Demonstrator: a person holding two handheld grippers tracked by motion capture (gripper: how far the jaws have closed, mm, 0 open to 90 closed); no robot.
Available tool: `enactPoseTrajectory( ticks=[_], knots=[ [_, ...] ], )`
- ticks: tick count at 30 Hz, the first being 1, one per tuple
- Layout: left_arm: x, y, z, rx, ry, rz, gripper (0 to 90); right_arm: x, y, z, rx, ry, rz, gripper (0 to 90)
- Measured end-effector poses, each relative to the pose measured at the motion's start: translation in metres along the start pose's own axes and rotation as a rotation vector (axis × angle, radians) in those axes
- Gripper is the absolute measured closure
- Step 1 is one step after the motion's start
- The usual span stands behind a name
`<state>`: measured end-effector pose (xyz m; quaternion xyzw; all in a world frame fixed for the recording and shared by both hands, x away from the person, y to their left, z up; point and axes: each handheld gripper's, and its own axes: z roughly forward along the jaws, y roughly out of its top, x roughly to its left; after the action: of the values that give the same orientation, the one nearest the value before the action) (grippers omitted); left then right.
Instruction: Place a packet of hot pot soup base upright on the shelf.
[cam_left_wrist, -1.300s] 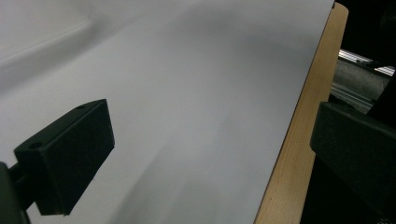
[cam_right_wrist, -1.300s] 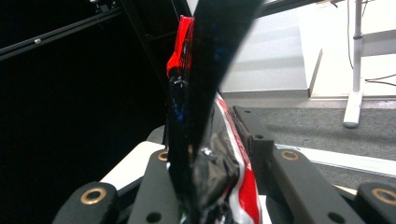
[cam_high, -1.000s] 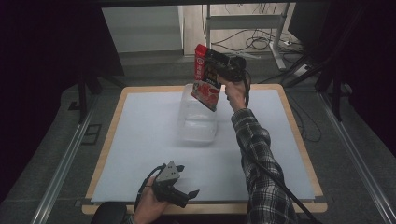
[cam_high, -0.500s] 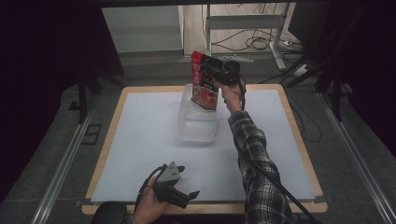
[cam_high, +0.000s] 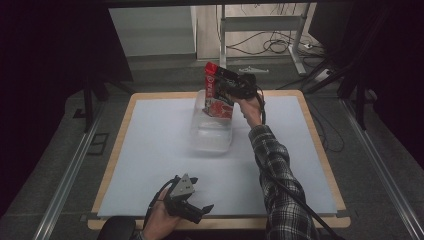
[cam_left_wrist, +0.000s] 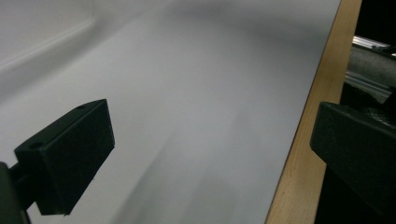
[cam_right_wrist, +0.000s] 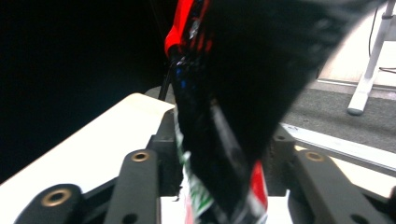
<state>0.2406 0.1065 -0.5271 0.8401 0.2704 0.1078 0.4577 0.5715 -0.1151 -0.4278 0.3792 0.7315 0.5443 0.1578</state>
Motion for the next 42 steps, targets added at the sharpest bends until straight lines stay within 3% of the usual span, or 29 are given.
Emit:
enactPoseTrajectory(
  ticks=[4, 13, 24, 33, 42],
  knots=[
    [0.002, 0.000, -0.001, -0.023, -0.002, -0.033, 0.0, 0.001, -0.001, -0.002, 0.021, -0.002, -0.015, 46.9],
    [0.002, 0.000, -0.001, -0.029, 0.003, -0.022, 0.0, 0.003, 0.001, -0.005, 0.071, 0.005, -0.035, 33.8],
    [0.000, 0.000, 0.001, -0.014, 0.010, 0.003, 0.0, 0.007, 0.004, -0.013, 0.078, 0.011, -0.044, 25.9],
    [0.000, -0.001, 0.001, -0.008, 0.017, 0.001, 0.0, 0.012, 0.003, -0.020, 0.110, 0.010, -0.075, 17.7],
    [0.000, -0.001, 0.001, -0.009, 0.016, -0.001, 0.0, 0.015, 0.004, -0.027, 0.117, 0.017, -0.072, 14.4]
  ],
)
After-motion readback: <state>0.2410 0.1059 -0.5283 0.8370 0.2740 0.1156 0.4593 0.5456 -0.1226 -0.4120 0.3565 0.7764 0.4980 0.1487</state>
